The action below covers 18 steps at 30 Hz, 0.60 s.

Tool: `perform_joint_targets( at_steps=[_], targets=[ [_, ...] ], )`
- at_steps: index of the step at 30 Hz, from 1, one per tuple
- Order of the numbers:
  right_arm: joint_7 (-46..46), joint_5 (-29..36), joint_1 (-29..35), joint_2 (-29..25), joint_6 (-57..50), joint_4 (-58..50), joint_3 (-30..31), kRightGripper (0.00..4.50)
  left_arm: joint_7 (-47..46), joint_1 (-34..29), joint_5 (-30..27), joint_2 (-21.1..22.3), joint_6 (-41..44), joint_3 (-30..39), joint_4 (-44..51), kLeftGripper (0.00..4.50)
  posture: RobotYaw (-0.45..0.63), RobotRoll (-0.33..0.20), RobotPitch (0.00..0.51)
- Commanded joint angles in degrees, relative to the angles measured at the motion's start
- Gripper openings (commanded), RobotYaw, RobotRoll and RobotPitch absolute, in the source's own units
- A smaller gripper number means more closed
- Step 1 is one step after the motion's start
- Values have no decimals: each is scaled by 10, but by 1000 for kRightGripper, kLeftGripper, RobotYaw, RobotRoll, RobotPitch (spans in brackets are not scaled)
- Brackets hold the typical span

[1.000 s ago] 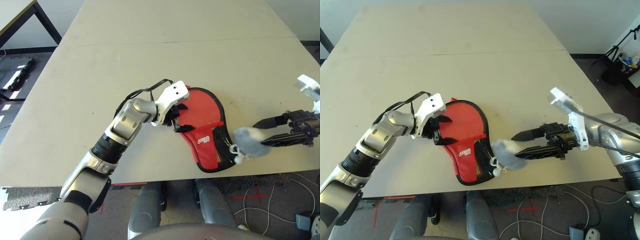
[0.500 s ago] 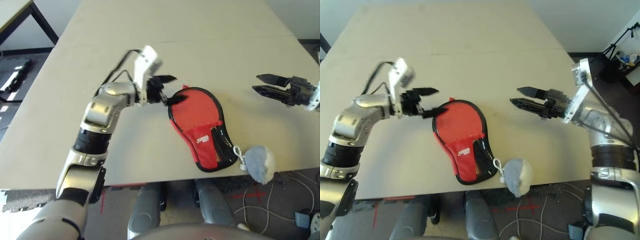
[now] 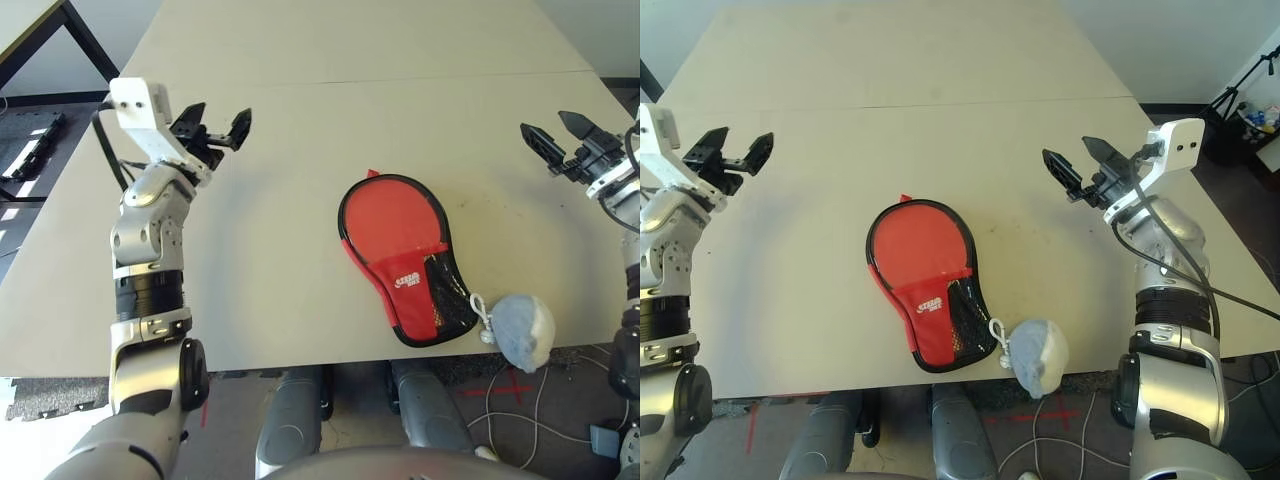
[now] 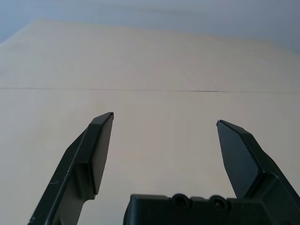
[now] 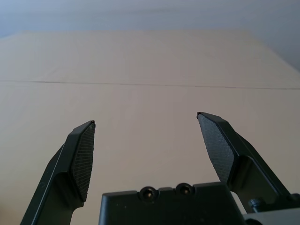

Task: Store the ping-pong paddle in its case and zip it.

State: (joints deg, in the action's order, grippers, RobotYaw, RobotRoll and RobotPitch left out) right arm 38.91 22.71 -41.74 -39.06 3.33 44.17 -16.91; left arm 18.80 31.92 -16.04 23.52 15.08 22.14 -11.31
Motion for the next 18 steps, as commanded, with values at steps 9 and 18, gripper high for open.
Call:
perform_joint_targets(
  at_steps=[9,18],
  targets=[
    [-122,-39,-2,-17,90,96,-49,4472,-50,-63,3,7,-98,40,-83,4500,-113,0,189],
    [-134,-40,9,-17,95,126,-59,4472,-55,-70,3,5,-122,34,-115,4500,-120,0,192]
  ],
)
